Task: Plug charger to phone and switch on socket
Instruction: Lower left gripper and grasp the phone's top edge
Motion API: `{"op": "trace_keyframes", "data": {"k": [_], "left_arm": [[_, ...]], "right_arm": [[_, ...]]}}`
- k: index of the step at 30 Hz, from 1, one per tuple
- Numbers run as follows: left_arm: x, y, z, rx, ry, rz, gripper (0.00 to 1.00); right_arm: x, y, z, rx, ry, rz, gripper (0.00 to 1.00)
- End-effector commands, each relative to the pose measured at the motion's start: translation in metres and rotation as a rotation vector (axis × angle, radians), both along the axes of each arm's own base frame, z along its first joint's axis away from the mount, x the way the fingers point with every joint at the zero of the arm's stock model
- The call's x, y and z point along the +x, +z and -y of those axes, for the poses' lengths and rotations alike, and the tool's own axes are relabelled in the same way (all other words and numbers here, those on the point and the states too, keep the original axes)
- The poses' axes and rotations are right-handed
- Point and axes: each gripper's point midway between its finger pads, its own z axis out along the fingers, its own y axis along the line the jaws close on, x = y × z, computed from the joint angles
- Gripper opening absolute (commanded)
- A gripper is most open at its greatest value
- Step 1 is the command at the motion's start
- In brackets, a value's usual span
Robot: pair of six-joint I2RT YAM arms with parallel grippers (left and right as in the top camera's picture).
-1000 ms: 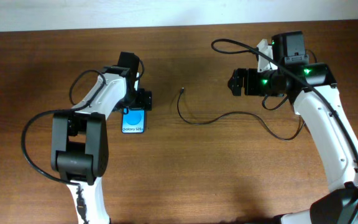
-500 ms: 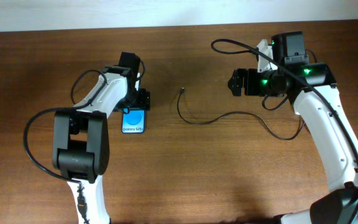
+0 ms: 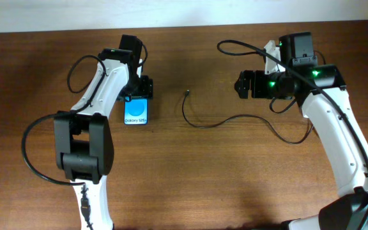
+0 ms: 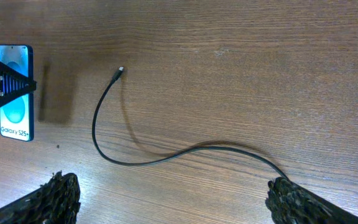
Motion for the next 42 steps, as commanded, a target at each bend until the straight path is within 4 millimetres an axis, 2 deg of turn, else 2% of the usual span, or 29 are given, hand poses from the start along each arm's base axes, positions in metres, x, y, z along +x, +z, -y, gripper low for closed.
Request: {"op": "trace_keyframes", "data": {"k": [1, 10, 16, 22, 27, 33, 37, 40, 42], "left_arm": [[0.005, 0.009, -0.003, 0.000, 0.020, 0.021, 0.63], [0.003, 0.009, 0.003, -0.035, 0.014, 0.009, 0.22], [0.002, 0.009, 0.003, -0.034, 0.014, 0.007, 0.19], [0.002, 0.009, 0.003, -0.034, 0.014, 0.008, 0.01], [0.004, 0.011, 0.003, -0.035, 0.014, 0.013, 0.00], [0.012, 0.023, 0.005, -0.042, 0.014, 0.045, 0.00], [0.010, 0.024, 0.007, -0.052, 0.012, 0.034, 0.00], [0.007, 0.024, 0.015, -0.103, 0.004, 0.021, 0.00], [0.005, 0.024, 0.018, -0.123, 0.056, 0.009, 0.00]], "right_arm": [[0.004, 0.006, -0.002, -0.004, -0.002, 0.017, 0.98], [0.004, 0.007, -0.002, -0.003, -0.002, 0.021, 0.98], [0.004, 0.007, -0.002, -0.003, -0.001, 0.021, 0.98], [0.004, 0.007, -0.002, -0.003, -0.001, 0.021, 0.98], [0.004, 0.007, -0.002, -0.003, -0.001, 0.021, 0.98], [0.004, 0.007, -0.002, -0.003, -0.001, 0.021, 0.99], [0.004, 0.007, -0.002, -0.003, -0.001, 0.021, 0.99], [0.004, 0.007, -0.002, -0.003, -0.001, 0.021, 0.98], [0.004, 0.007, -0.002, -0.003, -0.001, 0.021, 0.99]]}}
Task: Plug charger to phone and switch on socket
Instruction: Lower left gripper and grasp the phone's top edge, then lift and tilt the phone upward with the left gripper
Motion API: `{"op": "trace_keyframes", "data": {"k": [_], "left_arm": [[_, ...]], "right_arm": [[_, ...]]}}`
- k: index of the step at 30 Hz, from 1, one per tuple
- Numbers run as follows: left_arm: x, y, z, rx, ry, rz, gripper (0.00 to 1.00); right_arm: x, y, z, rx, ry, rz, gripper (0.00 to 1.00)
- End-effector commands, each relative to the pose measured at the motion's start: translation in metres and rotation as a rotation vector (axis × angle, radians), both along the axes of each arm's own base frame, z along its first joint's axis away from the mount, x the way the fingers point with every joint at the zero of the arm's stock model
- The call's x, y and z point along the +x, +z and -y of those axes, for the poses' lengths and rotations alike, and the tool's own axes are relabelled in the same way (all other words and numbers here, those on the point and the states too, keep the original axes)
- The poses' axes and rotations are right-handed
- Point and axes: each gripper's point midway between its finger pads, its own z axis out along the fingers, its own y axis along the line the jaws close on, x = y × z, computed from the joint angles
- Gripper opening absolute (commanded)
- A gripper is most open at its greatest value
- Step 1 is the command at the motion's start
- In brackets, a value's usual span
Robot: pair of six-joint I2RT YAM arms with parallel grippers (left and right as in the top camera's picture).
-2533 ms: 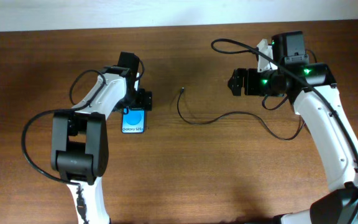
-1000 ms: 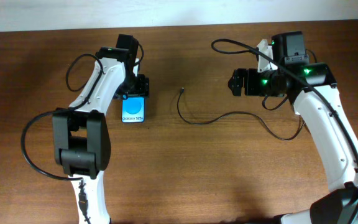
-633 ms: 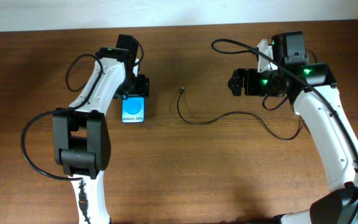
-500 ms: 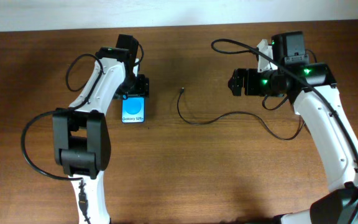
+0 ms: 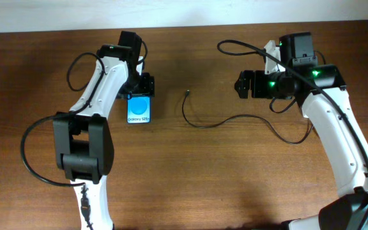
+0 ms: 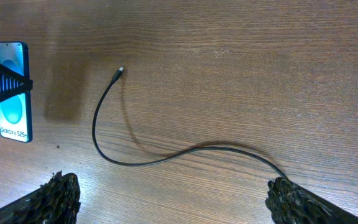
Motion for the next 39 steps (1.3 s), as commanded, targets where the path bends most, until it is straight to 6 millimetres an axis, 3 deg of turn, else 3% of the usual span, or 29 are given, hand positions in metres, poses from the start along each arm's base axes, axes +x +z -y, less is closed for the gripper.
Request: {"op": "trace_keyframes", "data": {"k": [1, 12, 19, 30, 39], "left_arm": [[0.005, 0.012, 0.006, -0.065, 0.092, 0.011, 0.00], [0.007, 0.015, 0.007, -0.190, 0.188, -0.012, 0.00], [0.014, 0.016, -0.015, -0.236, 0.343, -0.019, 0.00], [0.015, 0.017, -0.015, -0.237, 0.350, -0.015, 0.00], [0.015, 0.016, -0.016, -0.253, 0.514, -0.038, 0.00]], "right_arm": [[0.004, 0.007, -0.002, -0.004, -0.001, 0.020, 0.98], [0.004, 0.007, -0.002, -0.004, -0.001, 0.020, 0.98], [0.004, 0.007, -0.002, -0.004, -0.001, 0.020, 0.99], [0.004, 0.007, -0.002, -0.004, -0.001, 0.020, 0.98], [0.004, 0.007, -0.002, -0.004, -0.001, 0.020, 0.99]]}}
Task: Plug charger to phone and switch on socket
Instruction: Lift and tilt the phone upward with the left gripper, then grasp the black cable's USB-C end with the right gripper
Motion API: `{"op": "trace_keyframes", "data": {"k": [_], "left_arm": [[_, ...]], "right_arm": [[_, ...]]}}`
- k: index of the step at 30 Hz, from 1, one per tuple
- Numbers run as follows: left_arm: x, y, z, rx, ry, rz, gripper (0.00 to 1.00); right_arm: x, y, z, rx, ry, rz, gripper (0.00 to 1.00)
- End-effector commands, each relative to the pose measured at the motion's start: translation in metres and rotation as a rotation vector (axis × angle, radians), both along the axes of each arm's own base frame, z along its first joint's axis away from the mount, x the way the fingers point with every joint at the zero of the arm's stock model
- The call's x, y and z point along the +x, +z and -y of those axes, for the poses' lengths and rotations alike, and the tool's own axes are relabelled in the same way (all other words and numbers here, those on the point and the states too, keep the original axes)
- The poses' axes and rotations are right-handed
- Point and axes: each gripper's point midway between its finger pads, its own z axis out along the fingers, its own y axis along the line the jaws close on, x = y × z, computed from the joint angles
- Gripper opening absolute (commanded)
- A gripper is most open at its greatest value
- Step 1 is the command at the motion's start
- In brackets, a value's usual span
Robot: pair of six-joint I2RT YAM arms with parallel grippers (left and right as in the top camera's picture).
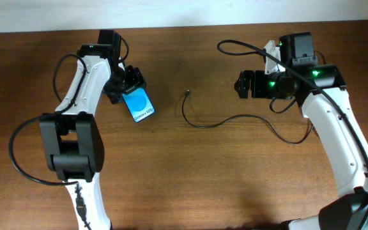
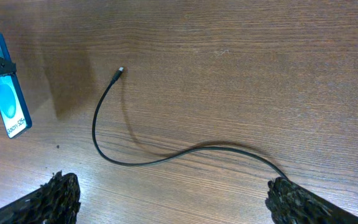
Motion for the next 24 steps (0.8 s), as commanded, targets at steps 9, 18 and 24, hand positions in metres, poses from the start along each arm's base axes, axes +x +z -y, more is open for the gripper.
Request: {"op": "trace_keyframes", "data": {"k": [9, 18, 24], "left_arm": [[0.006, 0.012, 0.001, -0.080, 0.457, -0.077, 0.00], [0.007, 0.009, -0.018, -0.005, 0.618, -0.072, 0.00], [0.003, 0.011, -0.010, -0.111, 0.682, -0.138, 0.00]], "right_arm": [[0.010, 0.010, -0.002, -0.001, -0.002, 0.047, 0.98], [0.028, 0.024, -0.023, 0.173, -0.056, 0.082, 0.92], [0.057, -0.024, -0.057, 0.324, -0.167, -0.056, 0.82]]}}
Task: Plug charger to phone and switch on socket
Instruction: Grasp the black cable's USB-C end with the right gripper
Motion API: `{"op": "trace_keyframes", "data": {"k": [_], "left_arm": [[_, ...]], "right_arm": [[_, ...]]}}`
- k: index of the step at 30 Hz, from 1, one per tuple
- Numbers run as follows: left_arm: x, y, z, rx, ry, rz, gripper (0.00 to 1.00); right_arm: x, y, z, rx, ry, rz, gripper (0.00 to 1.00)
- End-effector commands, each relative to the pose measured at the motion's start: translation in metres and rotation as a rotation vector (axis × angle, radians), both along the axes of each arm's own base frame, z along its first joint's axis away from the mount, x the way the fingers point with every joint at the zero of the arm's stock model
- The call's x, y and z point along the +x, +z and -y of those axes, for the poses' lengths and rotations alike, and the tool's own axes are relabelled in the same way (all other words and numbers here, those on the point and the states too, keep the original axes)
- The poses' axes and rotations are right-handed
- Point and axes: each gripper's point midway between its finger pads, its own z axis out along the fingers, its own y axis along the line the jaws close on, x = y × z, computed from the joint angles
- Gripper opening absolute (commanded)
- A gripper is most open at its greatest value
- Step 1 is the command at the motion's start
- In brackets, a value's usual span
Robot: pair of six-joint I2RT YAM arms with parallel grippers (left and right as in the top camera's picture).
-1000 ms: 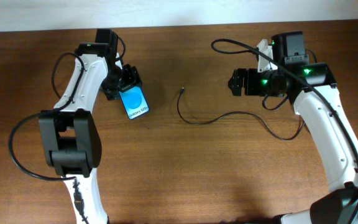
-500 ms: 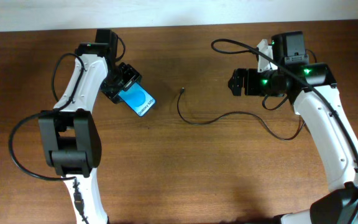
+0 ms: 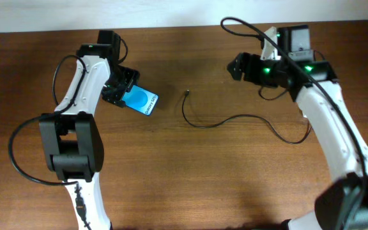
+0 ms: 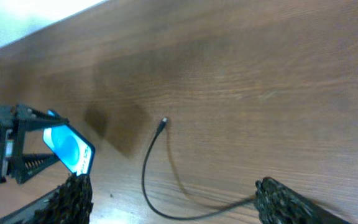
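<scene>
The phone (image 3: 144, 101), its blue screen lit, sits at the left of the table, turned slantwise with its free end towards the cable. My left gripper (image 3: 126, 89) is shut on the phone's far-left end. The black charger cable (image 3: 200, 125) lies loose in a curve at mid-table, its plug tip (image 3: 187, 94) bare and to the right of the phone. My right gripper (image 3: 235, 66) hangs open over the table's far side, right of the plug and apart from it. From the right wrist, the phone (image 4: 70, 148), the plug (image 4: 162, 124) and the gripper (image 4: 176, 205) show. No socket is in view.
The wooden table (image 3: 190, 185) carries nothing else in view. The cable trails off to the right under my right arm (image 3: 328, 121). A pale wall runs along the table's far edge (image 3: 171, 27).
The phone has turned further, its free end now pointing right towards the plug. My right arm has shifted left and towards the far edge, its camera tilted up.
My left gripper was on the phone's far end, the phone lying lengthwise. The phone then sat slightly further back. Later it stood at a slant with the left arm swung outwards. Now it points at the plug. The cable has not moved.
</scene>
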Motion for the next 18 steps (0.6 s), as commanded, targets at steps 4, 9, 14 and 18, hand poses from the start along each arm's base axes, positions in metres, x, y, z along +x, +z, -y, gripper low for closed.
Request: {"op": "trace_keyframes", "data": {"k": [4, 9, 14, 18], "left_arm": [[0.005, 0.020, 0.018, -0.218, 0.045, 0.008, 0.00], [0.002, 0.022, 0.016, -0.267, 0.064, -0.013, 0.00], [0.001, 0.022, 0.013, -0.272, 0.071, -0.019, 0.00], [0.000, 0.022, 0.013, -0.272, 0.071, -0.021, 0.00]], "right_arm": [[0.023, -0.060, -0.064, 0.145, -0.041, -0.146, 0.71], [0.034, -0.101, -0.098, 0.194, -0.048, -0.198, 0.55], [0.033, -0.141, -0.122, 0.233, -0.004, -0.258, 0.49], [0.032, -0.163, -0.134, 0.260, 0.023, -0.287, 0.42]]}}
